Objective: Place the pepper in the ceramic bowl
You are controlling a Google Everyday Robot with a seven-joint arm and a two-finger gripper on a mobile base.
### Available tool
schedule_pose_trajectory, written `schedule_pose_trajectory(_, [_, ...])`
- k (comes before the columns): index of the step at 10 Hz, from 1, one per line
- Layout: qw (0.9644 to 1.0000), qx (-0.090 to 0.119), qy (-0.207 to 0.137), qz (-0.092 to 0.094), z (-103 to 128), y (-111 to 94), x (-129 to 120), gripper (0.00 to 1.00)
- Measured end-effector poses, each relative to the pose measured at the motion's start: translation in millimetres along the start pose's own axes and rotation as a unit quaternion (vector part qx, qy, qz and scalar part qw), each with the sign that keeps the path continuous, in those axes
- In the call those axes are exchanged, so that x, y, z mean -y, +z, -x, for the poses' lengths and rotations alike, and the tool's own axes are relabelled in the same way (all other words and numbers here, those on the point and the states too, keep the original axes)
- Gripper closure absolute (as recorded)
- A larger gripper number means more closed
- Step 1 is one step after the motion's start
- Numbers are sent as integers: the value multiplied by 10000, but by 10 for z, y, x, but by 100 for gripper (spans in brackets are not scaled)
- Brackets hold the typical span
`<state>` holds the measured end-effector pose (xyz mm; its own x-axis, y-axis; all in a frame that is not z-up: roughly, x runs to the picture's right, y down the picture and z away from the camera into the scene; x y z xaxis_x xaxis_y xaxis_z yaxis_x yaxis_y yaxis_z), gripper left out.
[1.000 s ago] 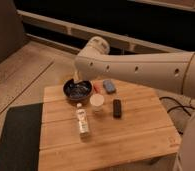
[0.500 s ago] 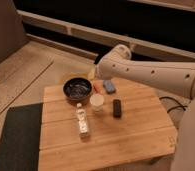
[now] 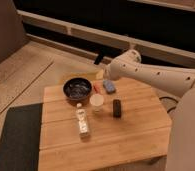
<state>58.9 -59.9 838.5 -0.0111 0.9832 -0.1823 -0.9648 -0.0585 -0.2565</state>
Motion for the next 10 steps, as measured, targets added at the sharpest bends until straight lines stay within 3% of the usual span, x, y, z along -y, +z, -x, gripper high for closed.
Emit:
schedule_pose_trajectory(4, [10000, -2, -16, -7, -3, -10, -2, 35])
schedule_pose_trajectory(8, [9988, -66, 190, -451, -82, 58, 347, 35])
schedule_pose_trajectory(10, [9985, -121, 235, -488, -72, 135, 353, 35])
